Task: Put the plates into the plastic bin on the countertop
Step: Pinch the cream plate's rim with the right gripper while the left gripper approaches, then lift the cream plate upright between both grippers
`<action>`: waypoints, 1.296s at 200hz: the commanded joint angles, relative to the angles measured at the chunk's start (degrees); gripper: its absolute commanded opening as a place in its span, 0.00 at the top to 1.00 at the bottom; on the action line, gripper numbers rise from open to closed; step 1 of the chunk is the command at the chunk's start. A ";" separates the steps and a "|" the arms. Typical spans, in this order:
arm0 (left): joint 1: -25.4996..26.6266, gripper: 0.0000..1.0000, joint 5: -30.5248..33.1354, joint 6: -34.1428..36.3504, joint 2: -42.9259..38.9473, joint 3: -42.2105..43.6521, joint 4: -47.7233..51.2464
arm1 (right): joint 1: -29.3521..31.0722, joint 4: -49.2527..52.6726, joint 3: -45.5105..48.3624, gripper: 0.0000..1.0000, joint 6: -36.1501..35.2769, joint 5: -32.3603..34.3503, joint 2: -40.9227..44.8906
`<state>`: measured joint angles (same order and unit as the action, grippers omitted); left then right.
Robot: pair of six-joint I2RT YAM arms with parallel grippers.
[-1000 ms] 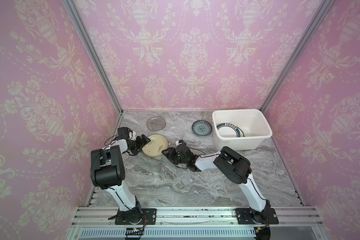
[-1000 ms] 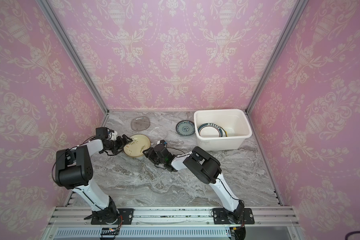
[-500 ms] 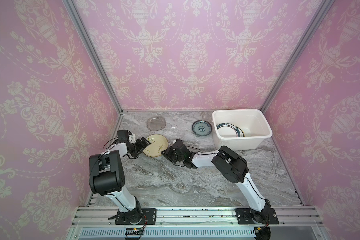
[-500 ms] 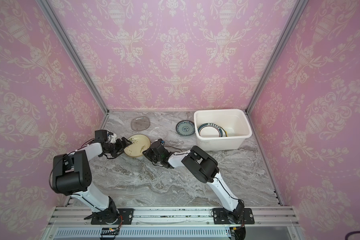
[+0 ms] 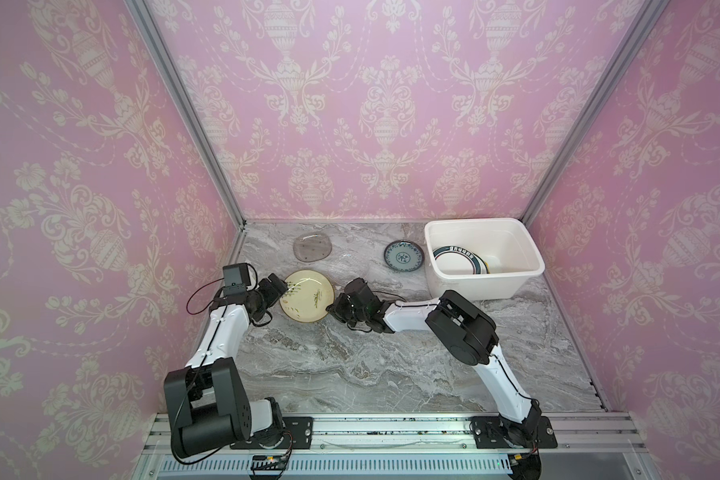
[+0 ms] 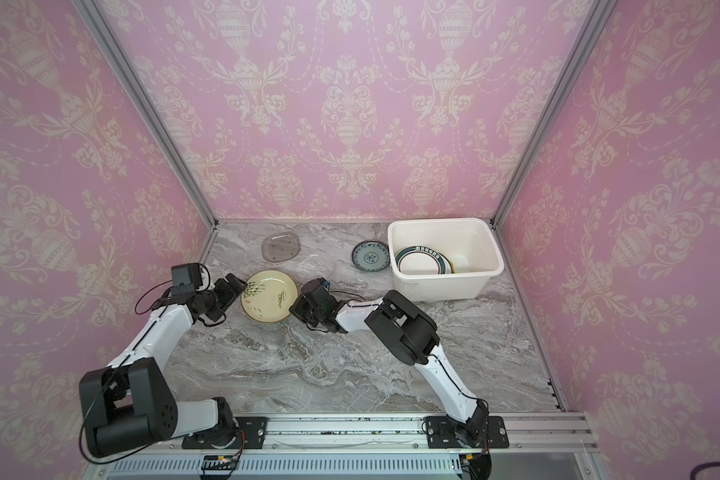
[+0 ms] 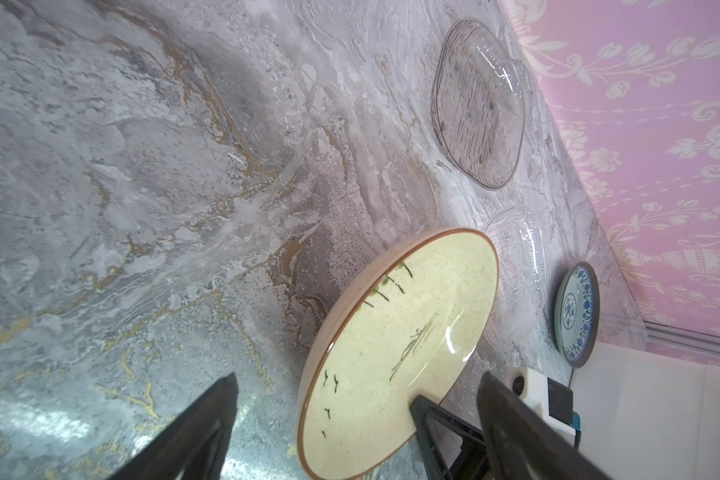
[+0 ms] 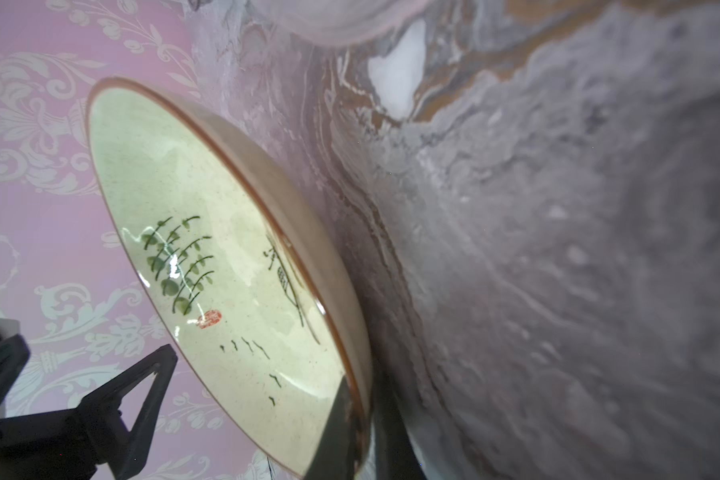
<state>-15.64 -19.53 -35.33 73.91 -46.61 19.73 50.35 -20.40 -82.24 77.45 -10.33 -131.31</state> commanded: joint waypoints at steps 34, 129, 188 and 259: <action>-0.31 0.07 2.19 3.31 -9.05 0.29 6.78 | 0.98 6.98 0.95 1.00 -5.15 -1.59 6.77; 9.09 0.07 -1.81 0.64 -17.26 -1.36 12.51 | -0.25 23.65 9.10 1.00 -13.72 -0.92 26.25; 18.09 0.07 -4.79 1.77 -17.73 -6.48 16.37 | -3.96 35.14 12.61 1.00 -18.18 -0.69 39.02; 28.88 0.14 -8.85 5.28 -14.65 -10.56 22.45 | -8.29 41.94 13.37 1.00 -22.74 -3.16 50.20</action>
<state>9.54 -25.23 -32.03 57.28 -55.53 39.42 42.54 23.29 -68.64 57.14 -10.76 -85.34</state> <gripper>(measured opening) 0.879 0.085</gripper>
